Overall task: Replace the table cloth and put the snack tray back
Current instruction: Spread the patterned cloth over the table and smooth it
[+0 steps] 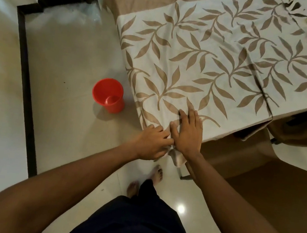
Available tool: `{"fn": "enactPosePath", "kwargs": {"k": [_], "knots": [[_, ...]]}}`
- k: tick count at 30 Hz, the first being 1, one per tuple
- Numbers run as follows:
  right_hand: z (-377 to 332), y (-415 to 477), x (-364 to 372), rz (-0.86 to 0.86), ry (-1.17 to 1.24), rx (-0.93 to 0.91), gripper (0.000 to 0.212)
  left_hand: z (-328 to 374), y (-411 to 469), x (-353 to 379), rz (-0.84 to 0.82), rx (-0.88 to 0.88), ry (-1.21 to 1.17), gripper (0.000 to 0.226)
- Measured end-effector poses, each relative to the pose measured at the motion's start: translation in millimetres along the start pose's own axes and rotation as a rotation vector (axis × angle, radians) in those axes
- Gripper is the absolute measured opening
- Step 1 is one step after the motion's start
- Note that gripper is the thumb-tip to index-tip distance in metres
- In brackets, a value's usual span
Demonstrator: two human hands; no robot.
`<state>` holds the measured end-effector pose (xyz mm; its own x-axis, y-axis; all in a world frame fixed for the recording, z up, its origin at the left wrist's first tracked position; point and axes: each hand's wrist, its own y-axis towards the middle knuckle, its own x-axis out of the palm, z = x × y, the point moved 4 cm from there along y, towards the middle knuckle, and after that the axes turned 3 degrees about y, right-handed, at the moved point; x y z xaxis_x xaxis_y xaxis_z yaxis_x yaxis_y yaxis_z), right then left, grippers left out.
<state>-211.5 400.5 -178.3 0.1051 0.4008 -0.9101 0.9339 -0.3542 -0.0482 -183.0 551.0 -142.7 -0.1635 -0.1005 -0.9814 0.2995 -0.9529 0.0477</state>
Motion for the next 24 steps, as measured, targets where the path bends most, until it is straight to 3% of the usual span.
{"fn": "enactPosePath", "kwargs": {"k": [5,11,13,15,17,21,24], "knots": [[-0.9,-1.5,1.6,-0.097,0.024,0.008,0.061,-2.7,-32.2,5.9,0.015,-0.009,-0.018,0.028],[-29.9,-31.9,-1.4,-0.335,-0.056,-0.081,0.069,-8.5,-48.5,-14.2,0.233,-0.107,-0.008,0.023],[-43.1,-40.2,-6.3,-0.439,0.082,-0.124,0.061,-9.1,-37.0,-24.5,0.317,-0.249,-0.047,0.016],[-46.2,-38.5,-16.4,-0.469,0.378,-0.065,0.057,-16.4,-22.7,-28.8,0.35,-0.403,-0.128,0.017],[-34.9,-37.6,-30.8,-0.416,0.524,0.024,0.063,-19.0,-7.7,-28.8,0.254,-0.446,-0.157,0.03],[14.6,-36.3,-58.6,-0.177,0.262,0.079,0.06,-6.4,2.1,4.4,-0.189,-0.457,-0.109,0.07],[55.4,-32.2,-67.8,-0.191,0.135,0.062,0.057,11.7,7.2,17.4,-0.22,-0.541,-0.14,0.077]]}}
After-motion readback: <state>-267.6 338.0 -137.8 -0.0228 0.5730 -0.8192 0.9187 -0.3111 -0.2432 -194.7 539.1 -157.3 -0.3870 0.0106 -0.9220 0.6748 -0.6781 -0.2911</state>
